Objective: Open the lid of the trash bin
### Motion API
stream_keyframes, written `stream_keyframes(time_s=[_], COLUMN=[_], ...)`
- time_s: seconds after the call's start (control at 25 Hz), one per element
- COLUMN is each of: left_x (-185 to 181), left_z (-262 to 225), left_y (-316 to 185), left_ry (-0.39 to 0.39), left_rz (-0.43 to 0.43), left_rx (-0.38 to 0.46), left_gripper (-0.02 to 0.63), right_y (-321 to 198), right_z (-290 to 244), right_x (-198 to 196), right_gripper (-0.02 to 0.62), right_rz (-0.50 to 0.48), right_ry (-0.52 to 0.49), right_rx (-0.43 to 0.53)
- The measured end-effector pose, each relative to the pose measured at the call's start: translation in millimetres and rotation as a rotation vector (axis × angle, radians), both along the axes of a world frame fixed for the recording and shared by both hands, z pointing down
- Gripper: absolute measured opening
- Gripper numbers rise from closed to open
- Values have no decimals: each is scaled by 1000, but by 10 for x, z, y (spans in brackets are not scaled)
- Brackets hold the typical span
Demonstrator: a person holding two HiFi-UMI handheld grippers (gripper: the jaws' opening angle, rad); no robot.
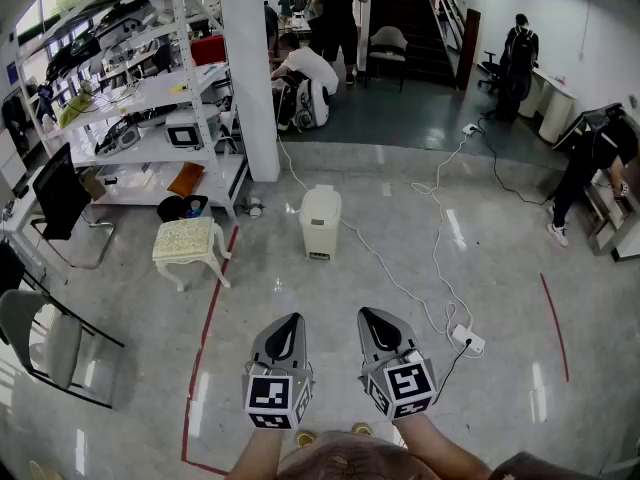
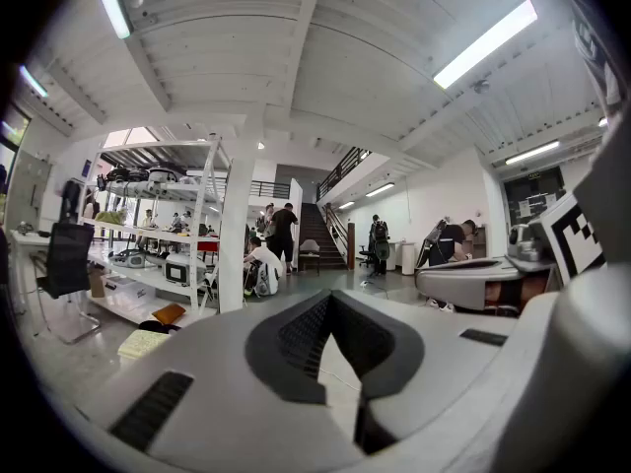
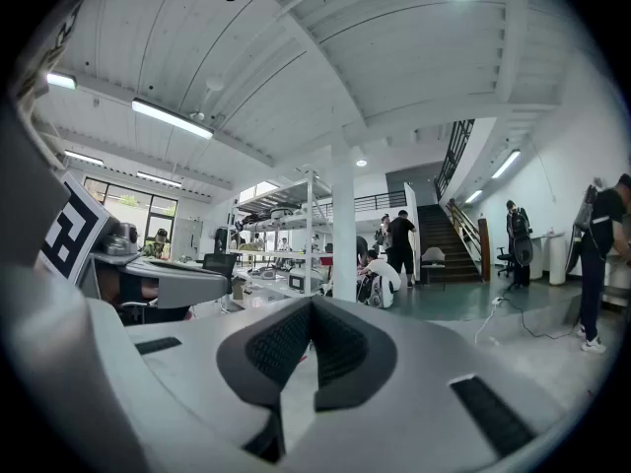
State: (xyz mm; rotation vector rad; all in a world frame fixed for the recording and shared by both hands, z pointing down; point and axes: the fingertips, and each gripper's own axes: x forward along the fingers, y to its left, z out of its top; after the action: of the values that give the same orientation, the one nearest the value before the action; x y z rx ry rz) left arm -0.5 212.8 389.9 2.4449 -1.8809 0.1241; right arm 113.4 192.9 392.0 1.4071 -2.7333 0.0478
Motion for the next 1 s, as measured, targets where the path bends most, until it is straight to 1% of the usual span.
stream_keyframes(time_s=[0.28,0.52,0.8,1.0], left_x=[-44,-167,-317,-475], left_z=[5,-36,-11,53], left_y=[42,44,88,176], left_ry=[-2,-11,-27,-7], left_rz=[6,23,79,96], left_rx=[-1,1,-4,-4], left_gripper=[0,2,1,1], right_y=[38,84,168,295], right_z=[-29,-89,-101,-43], right_x=[-54,-75,-91,-117], right_gripper=[32,34,32,34], right_rz=[-9,-1,56,103], right_ry=[-20,-29,-28,-29], right_rx=[5,9,19,20])
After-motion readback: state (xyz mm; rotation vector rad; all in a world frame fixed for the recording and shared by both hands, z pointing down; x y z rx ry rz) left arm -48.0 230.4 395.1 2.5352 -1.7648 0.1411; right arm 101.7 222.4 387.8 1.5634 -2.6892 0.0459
